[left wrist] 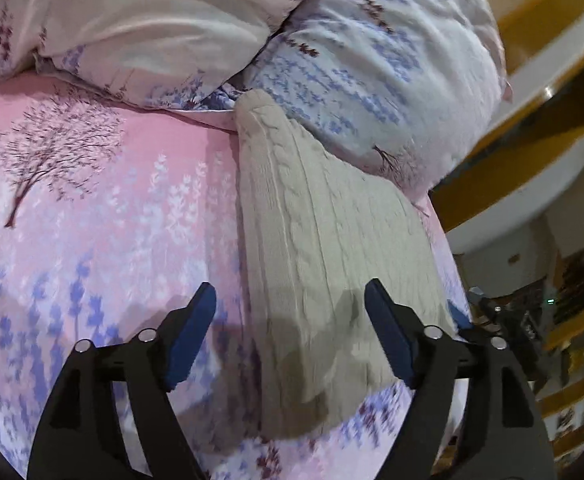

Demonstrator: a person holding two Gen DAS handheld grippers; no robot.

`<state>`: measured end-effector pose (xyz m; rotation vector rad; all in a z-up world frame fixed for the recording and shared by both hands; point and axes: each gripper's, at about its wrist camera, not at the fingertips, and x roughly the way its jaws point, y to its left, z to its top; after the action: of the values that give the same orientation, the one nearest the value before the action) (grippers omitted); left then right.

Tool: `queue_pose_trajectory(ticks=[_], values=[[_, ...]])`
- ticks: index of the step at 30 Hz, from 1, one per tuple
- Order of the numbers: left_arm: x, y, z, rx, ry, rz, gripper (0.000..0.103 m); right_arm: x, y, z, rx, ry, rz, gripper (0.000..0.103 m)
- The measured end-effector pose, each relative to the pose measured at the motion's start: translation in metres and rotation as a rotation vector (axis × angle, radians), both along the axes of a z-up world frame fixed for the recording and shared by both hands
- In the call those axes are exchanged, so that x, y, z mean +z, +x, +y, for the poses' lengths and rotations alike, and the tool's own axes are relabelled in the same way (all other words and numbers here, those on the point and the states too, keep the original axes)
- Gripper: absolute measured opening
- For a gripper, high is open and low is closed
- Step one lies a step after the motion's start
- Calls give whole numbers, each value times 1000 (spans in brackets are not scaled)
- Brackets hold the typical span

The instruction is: Fold small clothes

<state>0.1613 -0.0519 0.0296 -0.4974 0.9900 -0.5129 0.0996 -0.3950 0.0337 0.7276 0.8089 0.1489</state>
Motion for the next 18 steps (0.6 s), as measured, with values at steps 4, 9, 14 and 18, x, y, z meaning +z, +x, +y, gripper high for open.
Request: queue_pose_trajectory(ticks=[4,9,14,18], values=[[-9,23,-8,1,7,61,79,-16,33,-3,26,74,69,77],[-17,43,-22,-23,-5,77,79,-26,52,6,65,60,98,74],[-21,53,-35,-59,-42,84,69,-31,56,11,107,101,98,60],[-24,56,-38,-46,-73,81,56,-35,57,14,126,138,97,34]])
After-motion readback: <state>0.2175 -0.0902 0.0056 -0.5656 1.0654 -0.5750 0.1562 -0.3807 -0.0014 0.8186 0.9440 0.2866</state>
